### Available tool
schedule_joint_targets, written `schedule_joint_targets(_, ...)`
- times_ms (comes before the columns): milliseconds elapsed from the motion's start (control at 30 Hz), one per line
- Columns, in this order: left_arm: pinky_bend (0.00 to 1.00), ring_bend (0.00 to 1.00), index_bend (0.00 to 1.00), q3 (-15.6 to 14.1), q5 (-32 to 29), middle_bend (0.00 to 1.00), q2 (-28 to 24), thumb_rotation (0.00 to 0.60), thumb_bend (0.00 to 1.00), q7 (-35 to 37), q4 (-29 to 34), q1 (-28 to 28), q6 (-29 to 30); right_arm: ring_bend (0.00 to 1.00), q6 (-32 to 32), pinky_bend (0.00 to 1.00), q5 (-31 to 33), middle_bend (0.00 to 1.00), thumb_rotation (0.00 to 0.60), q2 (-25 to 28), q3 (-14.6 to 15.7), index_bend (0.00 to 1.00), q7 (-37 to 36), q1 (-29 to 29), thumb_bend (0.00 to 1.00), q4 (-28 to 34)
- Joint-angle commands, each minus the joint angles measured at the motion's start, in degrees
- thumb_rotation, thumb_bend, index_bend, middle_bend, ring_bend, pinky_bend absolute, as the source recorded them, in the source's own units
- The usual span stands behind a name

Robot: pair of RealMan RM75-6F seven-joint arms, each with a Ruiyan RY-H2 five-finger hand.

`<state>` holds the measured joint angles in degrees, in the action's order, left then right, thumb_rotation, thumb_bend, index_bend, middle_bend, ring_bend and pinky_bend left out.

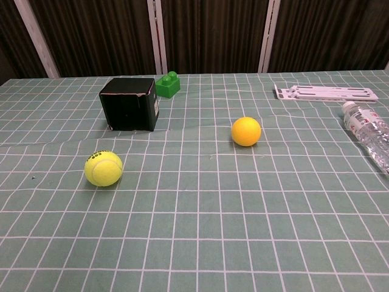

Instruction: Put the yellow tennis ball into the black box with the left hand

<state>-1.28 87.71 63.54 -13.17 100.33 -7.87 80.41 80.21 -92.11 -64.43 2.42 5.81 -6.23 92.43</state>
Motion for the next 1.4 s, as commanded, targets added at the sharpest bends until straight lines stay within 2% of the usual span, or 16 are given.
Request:
schedule_joint_targets(33, 0.02, 0.0, 0.0, -0.1, -0.2, 0.0, 0.1, 0.6, 0.11, 0.0, 0.1, -0.1, -0.5, 0.0, 0.1, 0.0, -0.2, 0.0, 0.6, 0.1, 0.1, 0.0, -0.1, 0.1, 0.21, 0.2)
schedule_joint_targets(167, 0.03, 0.0, 0.0, 0.0, 0.8, 0.01, 1.0, 0.6, 0.11, 0.0, -0.2, -1.1, -1.4, 0.0, 0.2, 0.0, -0.4, 0.0, 0.6, 0.7, 0.4, 0.0, -0.7, 0.3, 0.21, 0.5)
schedule_joint_targets(200, 0.07, 0.03, 0.01, 0.0, 1.7, 0.06, 1.8, 0.6, 0.12, 0.4, -0.6, -1.5, -1.6, 0.0, 0.4, 0.0, -0.4, 0.0, 0.6, 1.0, 0.4, 0.0, -1.1, 0.4, 0.21, 0.7)
schedule_joint_targets(233, 0.15, 0.09, 0.04, 0.2, 2.5, 0.14, 2.8, 0.6, 0.12, 0.4, -1.2, -1.8, -1.4, 0.0, 0.7, 0.0, -0.6, 0.0, 0.6, 1.2, 0.3, 0.0, -1.6, 0.5, 0.21, 0.9)
schedule_joint_targets(267, 0.3, 0.19, 0.12, 0.6, 3.3, 0.27, 4.1, 0.6, 0.12, 0.1, -2.0, -2.2, -1.1, 0.0, 0.9, 0.0, -0.7, 0.0, 0.6, 1.3, 0.4, 0.0, -1.8, 0.5, 0.21, 1.0)
schedule_joint_targets(300, 0.5, 0.33, 0.24, 1.2, 3.9, 0.42, 5.6, 0.6, 0.14, -0.2, -3.1, -2.7, -0.7, 0.0, 1.1, 0.0, -1.0, 0.0, 0.6, 1.4, 0.4, 0.0, -2.0, 0.5, 0.21, 1.1)
schedule_joint_targets(367, 0.69, 0.49, 0.38, 2.0, 5.1, 0.58, 8.7, 0.6, 0.19, -0.5, -4.8, -4.0, -1.1, 0.0, 0.7, 0.0, -1.3, 0.0, 0.6, 1.6, 0.7, 0.0, -2.4, 0.4, 0.21, 1.0)
schedule_joint_targets(433, 0.78, 0.58, 0.48, 2.5, 6.0, 0.67, 10.5, 0.6, 0.23, -1.0, -5.6, -5.1, -1.6, 0.0, 0.0, 0.0, -1.2, 0.0, 0.6, 1.7, 0.8, 0.0, -3.1, 0.1, 0.21, 1.0)
schedule_joint_targets(500, 0.8, 0.6, 0.51, 2.4, 7.2, 0.7, 11.4, 0.6, 0.26, -1.7, -5.0, -6.6, -3.2, 0.0, -1.0, 0.0, -0.9, 0.0, 0.6, 1.6, 0.8, 0.0, -3.7, -0.3, 0.21, 0.6)
schedule_joint_targets(600, 0.8, 0.6, 0.51, 2.0, 7.8, 0.68, 11.7, 0.6, 0.26, -4.1, -3.3, -8.7, -6.7, 0.0, -1.8, 0.0, -0.3, 0.0, 0.6, 1.8, 0.6, 0.0, -4.6, -0.7, 0.21, 0.1)
schedule_joint_targets(867, 0.79, 0.6, 0.5, 1.6, 1.4, 0.68, 13.9, 0.6, 0.26, -9.8, -0.8, -13.0, -17.6, 0.0, -0.8, 0.0, -0.7, 0.0, 0.6, 2.7, 0.5, 0.0, -6.9, -0.4, 0.21, 0.1)
schedule_joint_targets(1400, 0.78, 0.6, 0.5, 3.3, -5.9, 0.67, 20.8, 0.6, 0.26, -13.9, -5.1, -18.0, -24.1, 0.0, 0.4, 0.0, -1.3, 0.0, 0.6, 3.9, 0.6, 0.0, -9.2, -0.1, 0.21, -0.1)
